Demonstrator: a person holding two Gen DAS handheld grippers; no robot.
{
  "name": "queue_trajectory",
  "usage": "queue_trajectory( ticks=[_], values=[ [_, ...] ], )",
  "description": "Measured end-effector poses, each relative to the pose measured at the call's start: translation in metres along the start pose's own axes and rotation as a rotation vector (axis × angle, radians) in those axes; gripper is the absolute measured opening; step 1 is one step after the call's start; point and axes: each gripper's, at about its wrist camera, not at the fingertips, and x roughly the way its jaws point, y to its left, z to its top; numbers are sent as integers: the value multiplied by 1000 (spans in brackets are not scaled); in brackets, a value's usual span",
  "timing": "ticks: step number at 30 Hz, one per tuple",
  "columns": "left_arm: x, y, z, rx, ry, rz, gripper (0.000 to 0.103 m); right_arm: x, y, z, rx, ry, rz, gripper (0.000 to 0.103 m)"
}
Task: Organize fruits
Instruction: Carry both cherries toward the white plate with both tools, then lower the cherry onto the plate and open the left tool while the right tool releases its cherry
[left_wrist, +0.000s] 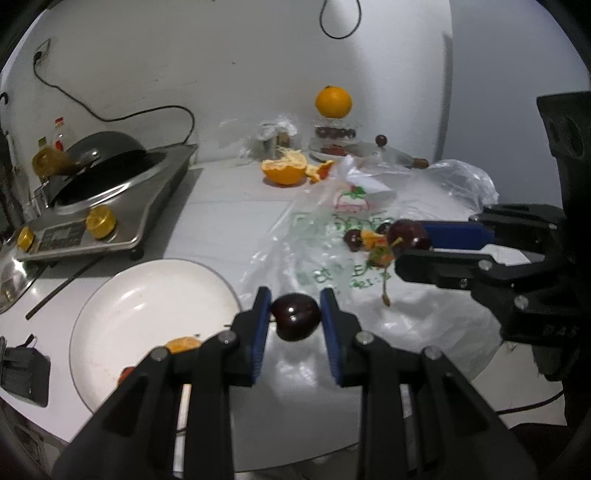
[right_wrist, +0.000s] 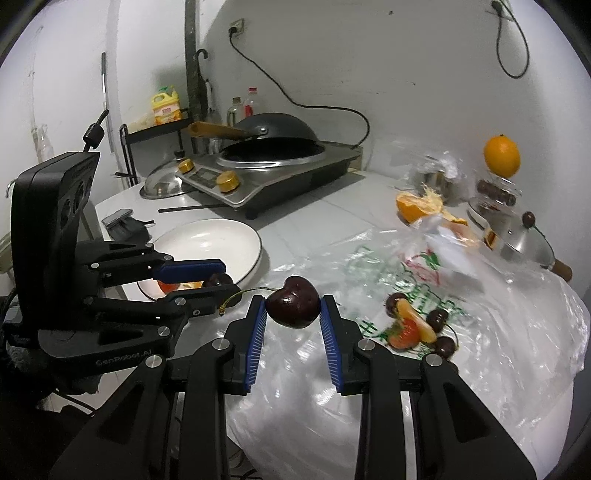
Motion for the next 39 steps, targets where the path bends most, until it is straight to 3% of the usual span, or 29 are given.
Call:
queue_trajectory(
  ticks=[17,39],
  values=[
    [-26,62,-16,-73,-40,58,28,27,41,23,-55,21,18,32],
    [-23,128,-32,-156,-38,105,28,79,71,39,-83,85,40,32]
  ],
)
